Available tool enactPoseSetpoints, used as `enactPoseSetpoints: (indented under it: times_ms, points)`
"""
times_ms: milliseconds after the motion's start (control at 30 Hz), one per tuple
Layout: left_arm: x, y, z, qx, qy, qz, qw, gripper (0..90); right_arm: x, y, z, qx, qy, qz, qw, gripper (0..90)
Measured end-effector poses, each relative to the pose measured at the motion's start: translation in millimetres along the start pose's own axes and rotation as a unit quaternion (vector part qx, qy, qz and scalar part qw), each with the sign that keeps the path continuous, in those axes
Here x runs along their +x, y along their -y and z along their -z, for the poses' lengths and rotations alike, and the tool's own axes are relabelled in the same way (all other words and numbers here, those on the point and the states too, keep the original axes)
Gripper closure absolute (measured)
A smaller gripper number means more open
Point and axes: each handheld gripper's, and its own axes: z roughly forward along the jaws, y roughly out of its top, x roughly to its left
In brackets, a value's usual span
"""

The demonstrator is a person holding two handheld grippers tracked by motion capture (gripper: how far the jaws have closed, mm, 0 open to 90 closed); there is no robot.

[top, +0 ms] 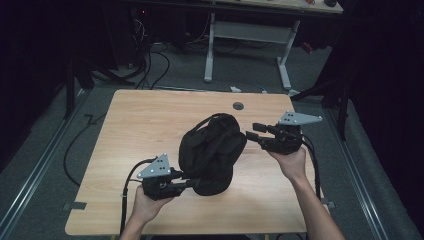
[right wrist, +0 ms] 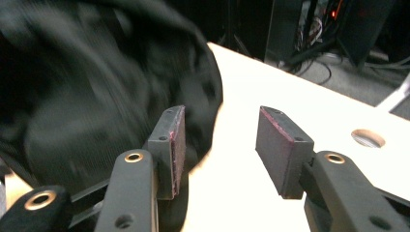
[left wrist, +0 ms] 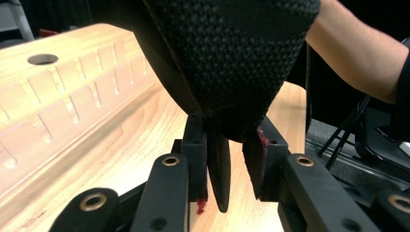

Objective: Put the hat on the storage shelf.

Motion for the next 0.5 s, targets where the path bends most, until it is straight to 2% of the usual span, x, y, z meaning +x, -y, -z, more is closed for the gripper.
enactPoseSetpoints:
  times_ms: [67, 133, 233, 500]
  points:
    - [-0.2, -3.4, 1.1, -0.009, -0.003, -0.001, 1.0000, 72.7, -1.1, 4.0, 0.5, 0.013, 0.008, -0.002, 0.9999, 53.6]
    - [-0.2, -5.2, 2.0, -0.015, -0.006, -0.002, 0.9999, 72.7, -0.9, 8.5, 2.2, 0.011, 0.017, -0.001, 0.9998, 53.7]
    - [-1.4, -7.5, 3.8, -0.026, -0.009, -0.003, 0.9996, 72.8, -0.7, 17.0, 2.7, 0.025, 0.025, -0.006, 0.9993, 53.0]
    - [-1.0, -14.7, 8.0, -0.050, -0.023, -0.008, 0.9985, 72.9, 0.3, 51.8, -2.2, 0.063, 0.041, -0.024, 0.9969, 51.4]
